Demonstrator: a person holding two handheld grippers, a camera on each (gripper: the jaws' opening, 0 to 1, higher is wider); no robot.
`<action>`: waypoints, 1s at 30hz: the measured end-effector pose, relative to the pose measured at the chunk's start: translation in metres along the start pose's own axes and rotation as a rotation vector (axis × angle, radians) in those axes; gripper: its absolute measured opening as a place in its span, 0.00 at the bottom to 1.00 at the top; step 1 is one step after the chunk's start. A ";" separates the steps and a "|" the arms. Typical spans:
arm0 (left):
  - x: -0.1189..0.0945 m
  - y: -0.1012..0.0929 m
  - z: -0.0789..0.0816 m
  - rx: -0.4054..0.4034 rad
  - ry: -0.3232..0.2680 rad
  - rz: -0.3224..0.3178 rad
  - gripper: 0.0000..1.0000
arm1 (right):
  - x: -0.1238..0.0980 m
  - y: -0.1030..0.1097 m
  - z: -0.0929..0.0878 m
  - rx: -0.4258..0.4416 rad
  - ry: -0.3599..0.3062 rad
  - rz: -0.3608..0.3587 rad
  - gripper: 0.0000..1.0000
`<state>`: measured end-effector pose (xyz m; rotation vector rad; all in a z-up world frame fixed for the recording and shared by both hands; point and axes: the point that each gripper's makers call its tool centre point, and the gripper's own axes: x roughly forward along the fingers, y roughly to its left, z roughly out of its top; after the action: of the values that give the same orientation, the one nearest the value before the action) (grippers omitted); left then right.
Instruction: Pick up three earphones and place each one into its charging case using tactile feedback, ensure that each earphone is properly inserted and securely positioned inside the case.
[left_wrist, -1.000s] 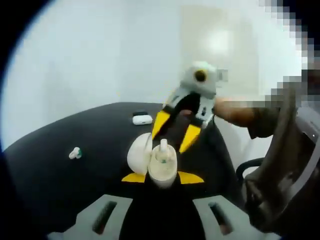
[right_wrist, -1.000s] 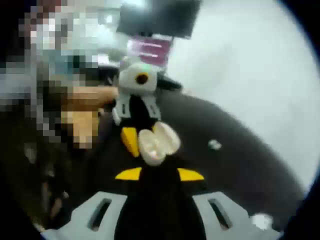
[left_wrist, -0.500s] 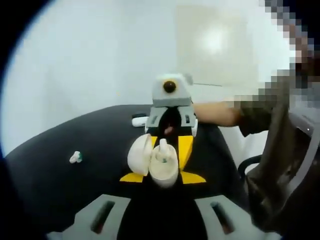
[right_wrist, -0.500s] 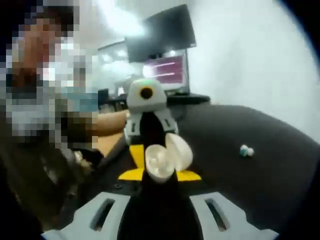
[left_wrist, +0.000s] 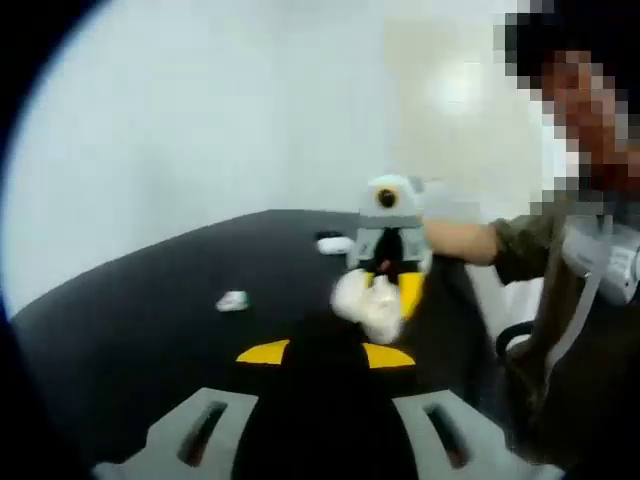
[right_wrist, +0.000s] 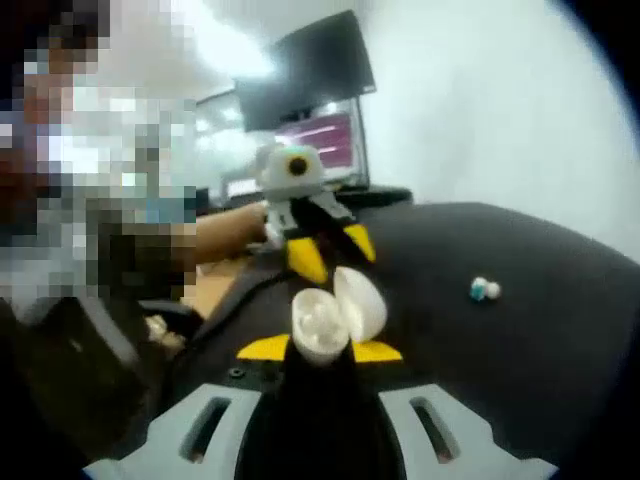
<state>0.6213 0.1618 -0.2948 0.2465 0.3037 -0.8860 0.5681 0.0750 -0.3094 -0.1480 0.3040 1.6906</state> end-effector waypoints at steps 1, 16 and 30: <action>0.002 0.011 0.002 0.038 0.014 0.035 0.23 | 0.000 0.000 0.000 0.003 0.000 -0.001 0.22; 0.094 0.055 0.009 0.224 0.174 0.058 0.15 | 0.002 0.000 -0.005 -0.018 0.009 -0.016 0.22; 0.108 0.040 0.012 0.231 0.192 0.064 0.06 | 0.004 0.002 -0.011 -0.047 0.023 -0.028 0.23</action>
<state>0.7184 0.1044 -0.3190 0.5543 0.3694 -0.8351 0.5643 0.0753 -0.3201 -0.2058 0.2786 1.6702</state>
